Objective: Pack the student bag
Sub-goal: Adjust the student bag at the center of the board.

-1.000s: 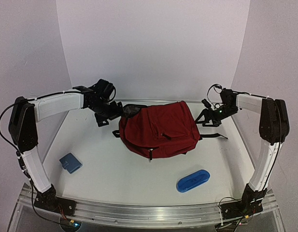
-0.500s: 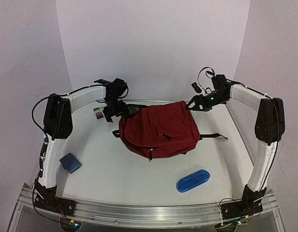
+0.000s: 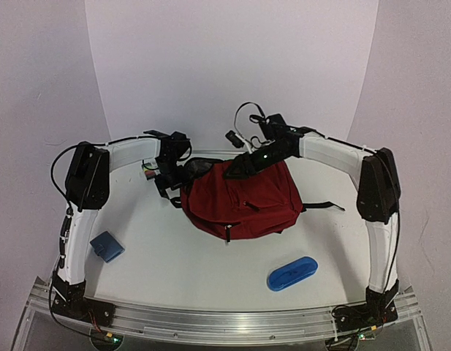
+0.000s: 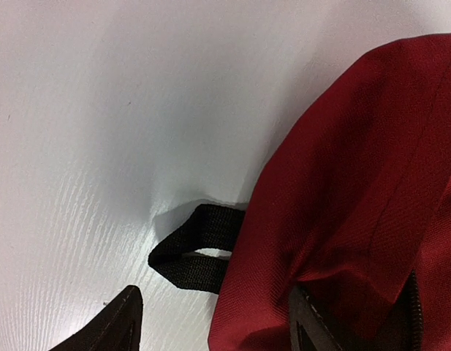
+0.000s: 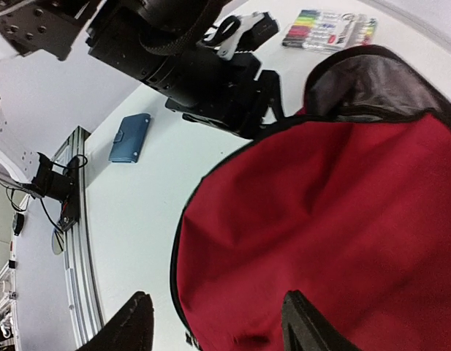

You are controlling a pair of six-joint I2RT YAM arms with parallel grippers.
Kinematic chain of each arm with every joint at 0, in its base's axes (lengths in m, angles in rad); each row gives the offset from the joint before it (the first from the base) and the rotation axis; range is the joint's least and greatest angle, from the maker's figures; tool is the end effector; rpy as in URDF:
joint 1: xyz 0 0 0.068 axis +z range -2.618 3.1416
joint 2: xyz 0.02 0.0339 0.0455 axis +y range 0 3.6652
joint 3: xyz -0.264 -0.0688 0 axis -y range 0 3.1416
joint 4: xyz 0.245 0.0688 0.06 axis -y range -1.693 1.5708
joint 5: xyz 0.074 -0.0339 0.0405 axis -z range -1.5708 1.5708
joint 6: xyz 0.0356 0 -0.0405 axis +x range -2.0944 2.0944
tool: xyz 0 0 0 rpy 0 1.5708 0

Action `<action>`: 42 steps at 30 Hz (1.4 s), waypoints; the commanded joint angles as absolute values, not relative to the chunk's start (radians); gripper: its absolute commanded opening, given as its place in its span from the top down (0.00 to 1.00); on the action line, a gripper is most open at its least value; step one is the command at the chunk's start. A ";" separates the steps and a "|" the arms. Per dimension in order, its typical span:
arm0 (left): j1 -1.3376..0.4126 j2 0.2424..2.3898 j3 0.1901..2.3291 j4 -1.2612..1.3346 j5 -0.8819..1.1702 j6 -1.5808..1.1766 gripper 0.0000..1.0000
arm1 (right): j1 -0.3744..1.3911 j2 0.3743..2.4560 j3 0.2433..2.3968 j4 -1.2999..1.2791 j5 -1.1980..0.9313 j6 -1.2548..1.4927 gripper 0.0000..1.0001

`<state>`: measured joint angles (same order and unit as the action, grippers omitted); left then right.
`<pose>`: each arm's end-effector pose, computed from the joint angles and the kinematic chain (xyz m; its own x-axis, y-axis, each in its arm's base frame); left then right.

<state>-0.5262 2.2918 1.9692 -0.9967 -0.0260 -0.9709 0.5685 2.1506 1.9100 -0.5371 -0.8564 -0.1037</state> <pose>0.4094 -0.2367 0.1849 -0.8826 -0.4415 -0.1613 -0.4110 0.8914 -0.1912 0.3953 0.2844 0.2660 -0.5046 -0.4029 -0.7636 -0.8632 0.2218 0.4535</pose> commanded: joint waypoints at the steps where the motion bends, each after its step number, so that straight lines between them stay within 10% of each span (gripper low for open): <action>1: -0.536 2.184 1.922 -0.929 -0.021 -0.951 0.29 | 0.608 2.215 1.944 -0.438 -0.819 -0.012 0.47; 30: -0.488 2.333 2.094 -0.912 -0.025 -0.889 0.27 | 0.699 2.344 1.944 -0.199 -0.563 0.307 0.71; 35: -0.490 2.288 2.012 -0.913 0.017 -0.894 0.36 | 0.699 2.379 1.943 -0.196 -0.511 0.299 0.76; 42: -0.526 2.208 1.895 -0.934 0.103 -0.870 0.74 | 0.703 2.401 1.917 -0.195 -0.418 0.214 0.80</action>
